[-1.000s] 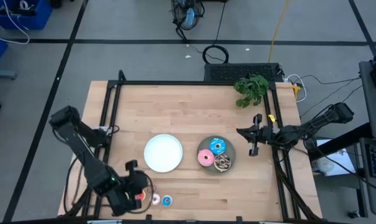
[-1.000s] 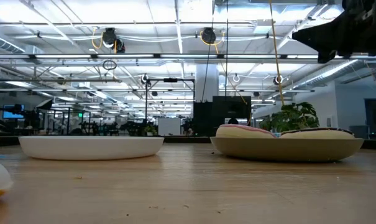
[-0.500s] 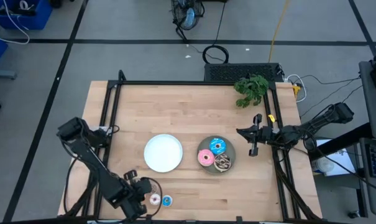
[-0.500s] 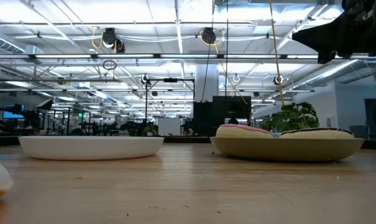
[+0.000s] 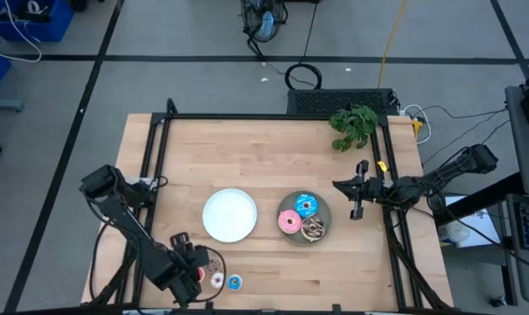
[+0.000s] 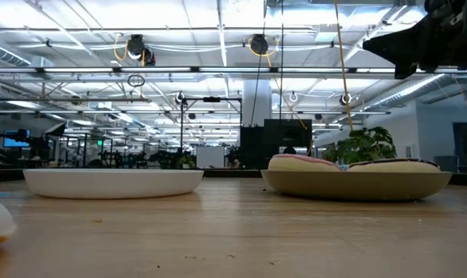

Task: Pick & Place donuts
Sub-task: Put the small red donut on the white plate

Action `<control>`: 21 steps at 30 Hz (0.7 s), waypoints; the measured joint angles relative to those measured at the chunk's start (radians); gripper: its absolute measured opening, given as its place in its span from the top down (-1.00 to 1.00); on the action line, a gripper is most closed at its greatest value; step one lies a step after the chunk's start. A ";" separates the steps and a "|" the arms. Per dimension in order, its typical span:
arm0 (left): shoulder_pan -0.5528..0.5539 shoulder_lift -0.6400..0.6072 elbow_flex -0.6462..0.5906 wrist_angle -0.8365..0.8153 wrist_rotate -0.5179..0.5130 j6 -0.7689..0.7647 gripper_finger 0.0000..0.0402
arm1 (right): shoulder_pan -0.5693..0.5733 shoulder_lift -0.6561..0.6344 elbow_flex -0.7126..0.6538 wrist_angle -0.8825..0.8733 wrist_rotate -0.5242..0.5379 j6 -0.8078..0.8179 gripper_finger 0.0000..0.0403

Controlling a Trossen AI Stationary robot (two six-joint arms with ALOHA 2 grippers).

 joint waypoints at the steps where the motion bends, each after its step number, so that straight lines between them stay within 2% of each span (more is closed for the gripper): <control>1: 0.000 0.000 -0.006 0.000 0.000 0.000 -0.24 | 0.000 0.000 0.000 0.001 0.000 0.000 1.00; 7: -0.007 0.000 -0.009 0.027 0.014 -0.005 -0.29 | 0.000 0.000 0.000 0.000 0.000 0.005 1.00; 14: -0.011 0.000 -0.009 0.109 0.000 0.038 -0.22 | 0.000 -0.001 0.000 0.009 0.000 0.027 1.00; 21: -0.011 0.000 -0.108 0.238 0.063 -0.004 -0.16 | 0.000 0.000 0.000 0.008 0.000 0.027 1.00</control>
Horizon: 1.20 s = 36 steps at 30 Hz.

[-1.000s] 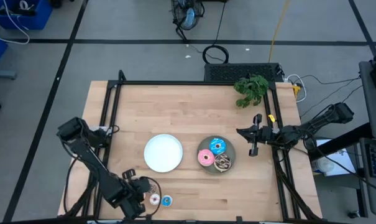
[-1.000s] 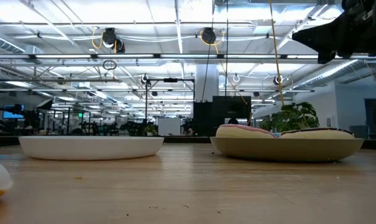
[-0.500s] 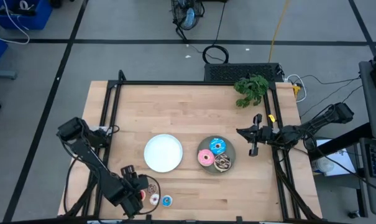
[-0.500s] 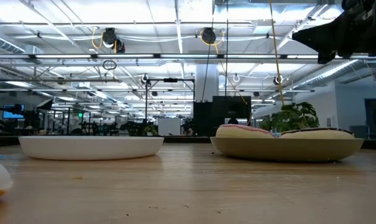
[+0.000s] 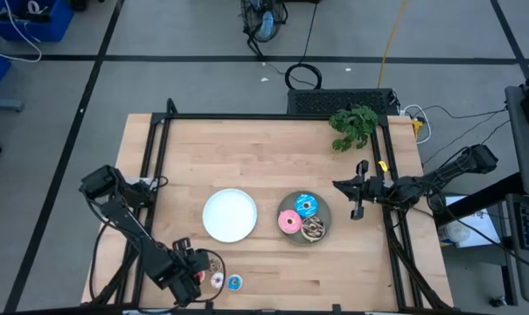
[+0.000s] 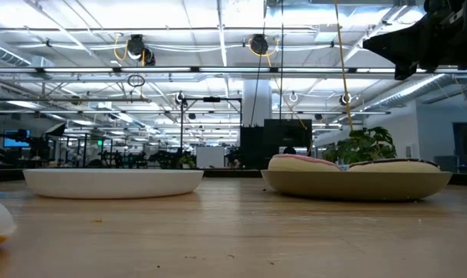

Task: Pick & Place donuts
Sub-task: Put the small red donut on the white plate

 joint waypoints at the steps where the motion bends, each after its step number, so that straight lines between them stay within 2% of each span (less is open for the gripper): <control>1: 0.000 0.000 -0.013 0.022 0.011 0.000 -0.17 | 0.000 0.000 0.000 0.000 0.000 0.000 1.00; 10: 0.003 0.000 -0.057 0.046 0.015 0.000 -0.14 | 0.000 0.000 0.000 0.000 0.000 0.000 1.00; 20: 0.002 -0.006 -0.147 0.221 0.001 0.000 0.06 | 0.000 0.000 0.000 -0.001 0.000 -0.001 1.00; 25: 0.003 -0.005 -0.155 0.237 0.010 0.039 0.32 | 0.000 0.000 0.000 -0.001 0.000 -0.001 1.00; 32: 0.004 -0.001 -0.086 0.178 0.036 0.224 0.91 | 0.000 0.000 0.000 -0.001 -0.001 -0.001 1.00; 36: 0.008 -0.026 -0.048 0.102 0.033 0.240 0.89 | 0.000 0.000 0.000 -0.001 -0.002 -0.001 1.00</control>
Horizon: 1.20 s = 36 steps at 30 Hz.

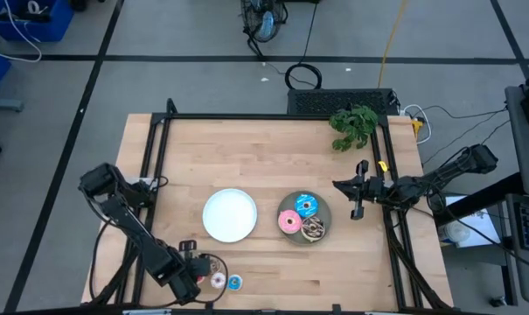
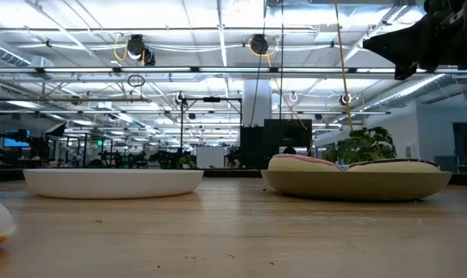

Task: Pick & Place donuts
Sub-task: Put the small red donut on the white plate

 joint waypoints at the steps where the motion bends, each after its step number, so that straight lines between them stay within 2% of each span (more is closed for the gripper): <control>1: 0.000 -0.011 0.006 -0.017 -0.010 0.008 0.88 | 0.000 0.000 0.000 0.000 0.000 0.000 1.00; 7: 0.018 -0.102 0.074 -0.152 -0.088 0.041 0.96 | 0.000 0.000 0.000 -0.005 -0.001 0.000 1.00; 13: 0.056 -0.189 0.173 -0.304 -0.164 0.033 0.87 | 0.000 0.000 0.000 -0.008 -0.002 0.000 1.00; 19: 0.109 -0.224 0.211 -0.410 -0.196 0.072 0.96 | 0.000 0.003 0.000 -0.026 -0.002 0.000 1.00; 22: 0.150 -0.225 0.211 -0.440 -0.242 0.103 0.92 | 0.000 0.003 0.000 -0.022 -0.002 0.000 1.00; 25: 0.225 -0.225 0.211 -0.468 -0.340 0.106 0.85 | 0.000 0.003 0.000 -0.022 -0.002 0.000 1.00; 27: 0.294 -0.225 0.211 -0.467 -0.365 0.120 0.84 | 0.000 0.003 0.000 -0.018 -0.002 0.000 1.00; 32: 0.478 -0.225 0.211 -0.462 -0.359 0.116 0.92 | 0.000 0.003 0.000 -0.015 -0.002 -0.001 1.00; 36: 0.606 -0.225 0.158 -0.353 -0.290 0.237 0.96 | 0.000 0.003 0.000 -0.013 -0.002 -0.003 1.00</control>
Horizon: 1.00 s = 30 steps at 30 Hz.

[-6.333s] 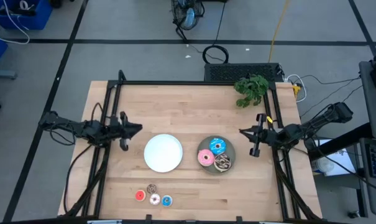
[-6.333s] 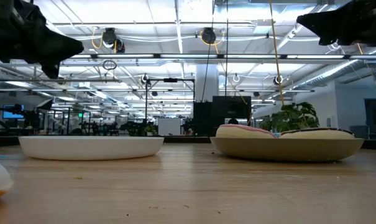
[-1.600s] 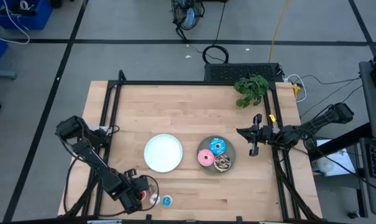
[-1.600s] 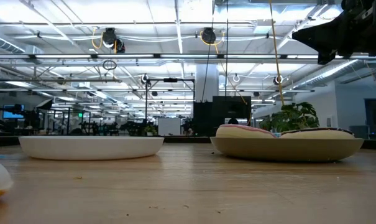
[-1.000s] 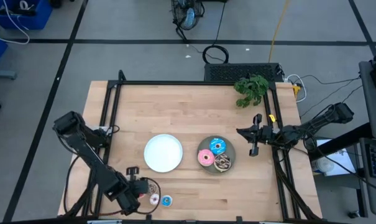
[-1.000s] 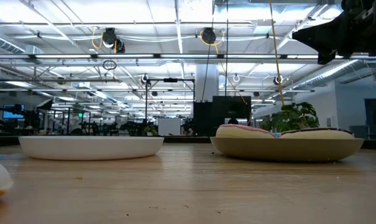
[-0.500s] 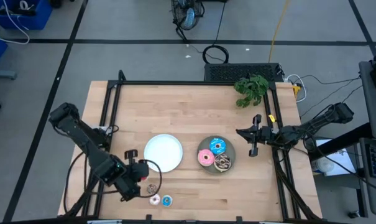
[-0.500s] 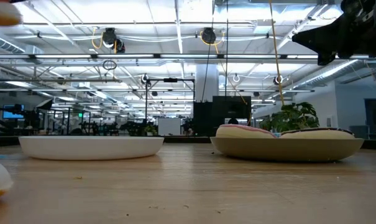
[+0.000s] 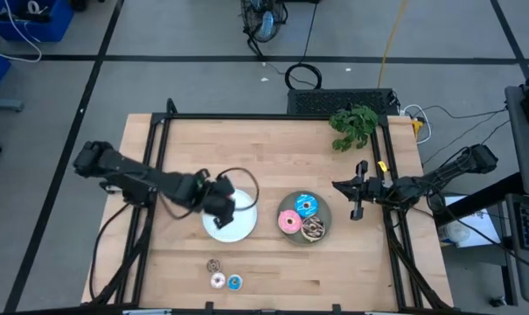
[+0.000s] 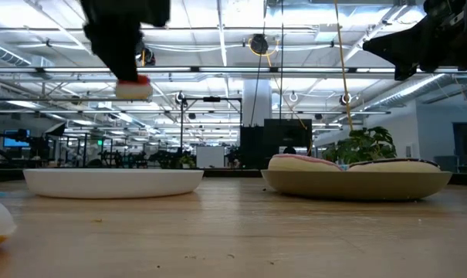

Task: Pick & Place donuts
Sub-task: Put the small red donut on the white plate

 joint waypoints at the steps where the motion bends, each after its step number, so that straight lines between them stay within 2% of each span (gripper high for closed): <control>1: 0.026 0.000 -0.019 0.042 0.023 0.044 0.96 | 0.000 0.000 0.000 0.002 0.000 0.000 1.00; 7: 0.115 0.001 -0.166 0.309 0.136 0.171 0.81 | 0.000 0.000 0.000 -0.002 0.000 0.007 1.00; 11: 0.162 0.001 -0.253 0.320 0.157 0.155 0.85 | 0.000 0.000 0.000 -0.006 0.000 0.069 1.00; 17: 0.188 0.000 -0.364 0.411 0.224 0.118 0.95 | 0.000 0.000 0.000 -0.002 0.001 0.075 1.00; 24: 0.172 0.000 -0.402 0.491 0.210 0.072 0.81 | 0.000 0.000 0.000 -0.002 0.002 0.078 1.00; 30: 0.165 0.000 -0.403 0.510 0.208 0.074 0.87 | 0.000 0.000 0.000 -0.002 0.002 0.078 1.00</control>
